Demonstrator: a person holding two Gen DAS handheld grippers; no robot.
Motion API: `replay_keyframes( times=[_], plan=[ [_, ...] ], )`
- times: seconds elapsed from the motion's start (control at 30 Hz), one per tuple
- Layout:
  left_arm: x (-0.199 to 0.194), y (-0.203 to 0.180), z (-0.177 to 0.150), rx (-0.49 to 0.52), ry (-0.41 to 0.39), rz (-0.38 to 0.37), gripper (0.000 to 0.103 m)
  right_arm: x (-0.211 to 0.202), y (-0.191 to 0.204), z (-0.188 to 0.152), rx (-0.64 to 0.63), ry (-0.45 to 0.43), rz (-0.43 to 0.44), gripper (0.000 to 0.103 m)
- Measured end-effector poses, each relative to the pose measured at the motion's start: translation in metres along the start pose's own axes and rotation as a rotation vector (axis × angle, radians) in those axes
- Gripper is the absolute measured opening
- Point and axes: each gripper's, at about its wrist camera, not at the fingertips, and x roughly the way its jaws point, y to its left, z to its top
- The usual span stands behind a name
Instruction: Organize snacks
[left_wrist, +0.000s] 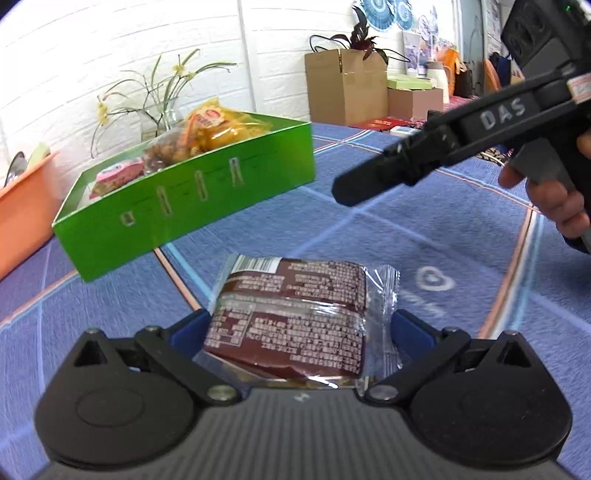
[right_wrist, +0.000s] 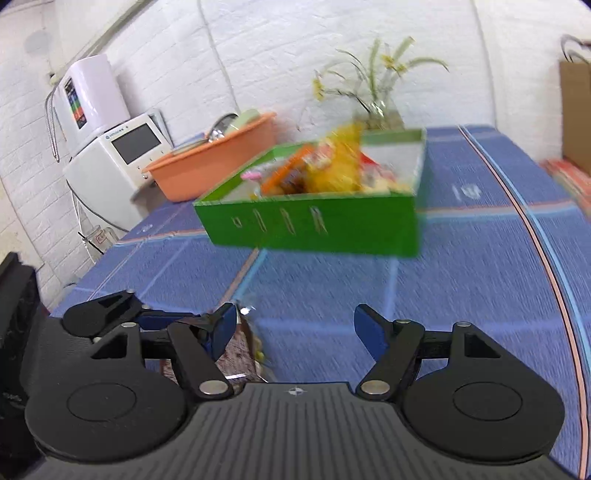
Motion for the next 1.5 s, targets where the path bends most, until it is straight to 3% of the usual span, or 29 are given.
replay_keyframes(
  times=[0.17, 0.3, 0.37, 0.5, 0.57, 0.67, 0.73, 0.9, 1.13, 1.5],
  plan=[
    [-0.005, -0.021, -0.004, -0.051, -0.005, 0.067, 0.103, 0.002, -0.008, -0.01, 0.099, 0.072, 0.017, 0.103],
    [-0.006, -0.02, -0.006, -0.071, -0.009, 0.068, 0.103, 0.013, 0.002, -0.016, 0.134, 0.174, 0.114, 0.103],
    [-0.007, -0.017, -0.007, -0.076, -0.009, 0.063, 0.103, 0.017, 0.017, -0.018, 0.072, 0.192, 0.151, 0.103],
    [-0.006, -0.018, -0.007, -0.079, -0.007, 0.062, 0.103, 0.024, 0.053, -0.026, -0.184, 0.176, 0.142, 0.103],
    [-0.008, -0.019, -0.007, -0.083, -0.008, 0.074, 0.102, 0.027, 0.052, -0.024, -0.202, 0.179, 0.176, 0.103],
    [-0.011, -0.023, -0.007, -0.091, -0.017, 0.108, 0.094, 0.023, 0.05, -0.02, -0.227, 0.177, 0.18, 0.103],
    [-0.014, -0.026, -0.006, -0.077, -0.031, 0.13, 0.088, 0.016, 0.056, -0.02, -0.272, 0.155, 0.168, 0.095],
    [-0.03, -0.028, 0.0, -0.067, -0.11, 0.162, 0.085, -0.006, 0.07, -0.022, -0.385, 0.042, 0.134, 0.09],
    [-0.05, -0.03, 0.016, -0.016, -0.204, 0.247, 0.085, -0.018, 0.076, -0.001, -0.442, -0.081, 0.148, 0.09],
    [-0.046, -0.019, 0.023, 0.015, -0.252, 0.312, 0.085, -0.008, 0.075, 0.008, -0.475, -0.153, 0.179, 0.09]
  ],
)
